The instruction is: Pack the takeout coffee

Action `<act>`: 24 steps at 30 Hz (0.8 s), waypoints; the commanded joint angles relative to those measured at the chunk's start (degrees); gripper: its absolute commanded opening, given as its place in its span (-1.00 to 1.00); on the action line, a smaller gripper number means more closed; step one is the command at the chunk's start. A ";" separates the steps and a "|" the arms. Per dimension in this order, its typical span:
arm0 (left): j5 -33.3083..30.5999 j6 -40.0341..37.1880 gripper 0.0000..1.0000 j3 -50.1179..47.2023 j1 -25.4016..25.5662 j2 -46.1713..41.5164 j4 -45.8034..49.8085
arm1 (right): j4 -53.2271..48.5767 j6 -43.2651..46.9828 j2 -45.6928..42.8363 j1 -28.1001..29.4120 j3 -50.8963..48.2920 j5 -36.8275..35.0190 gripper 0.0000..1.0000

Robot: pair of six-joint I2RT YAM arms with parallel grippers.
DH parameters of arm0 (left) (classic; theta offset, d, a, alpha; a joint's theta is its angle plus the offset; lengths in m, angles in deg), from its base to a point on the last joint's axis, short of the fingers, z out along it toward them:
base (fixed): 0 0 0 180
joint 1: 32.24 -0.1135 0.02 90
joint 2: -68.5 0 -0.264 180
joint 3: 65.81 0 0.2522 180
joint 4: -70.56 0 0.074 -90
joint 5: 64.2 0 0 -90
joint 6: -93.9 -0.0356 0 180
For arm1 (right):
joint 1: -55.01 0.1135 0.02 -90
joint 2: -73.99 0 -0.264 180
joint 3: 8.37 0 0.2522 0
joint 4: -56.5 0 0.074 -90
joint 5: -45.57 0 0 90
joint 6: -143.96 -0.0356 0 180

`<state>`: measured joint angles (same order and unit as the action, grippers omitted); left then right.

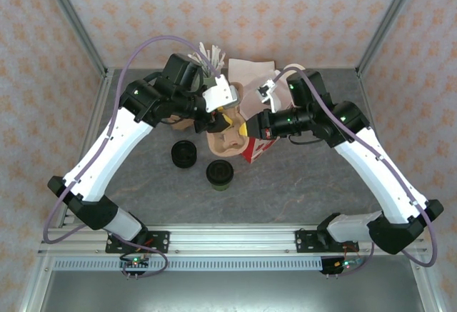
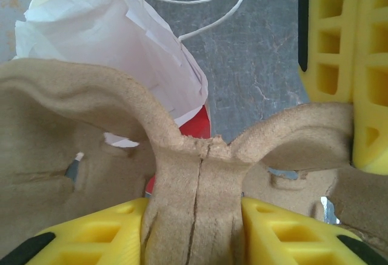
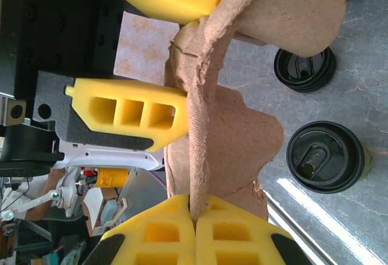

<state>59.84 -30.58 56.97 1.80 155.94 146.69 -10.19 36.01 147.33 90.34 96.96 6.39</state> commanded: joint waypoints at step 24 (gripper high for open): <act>1.49 7.59 -0.36 -2.04 0.41 -3.80 -7.35 | -0.57 -16.72 -7.14 -5.93 -6.95 -51.63 -0.04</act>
<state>59.93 -24.70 55.41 1.91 154.80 142.21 -11.70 24.07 138.91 84.52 91.13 -35.99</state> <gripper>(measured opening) 0.323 0.472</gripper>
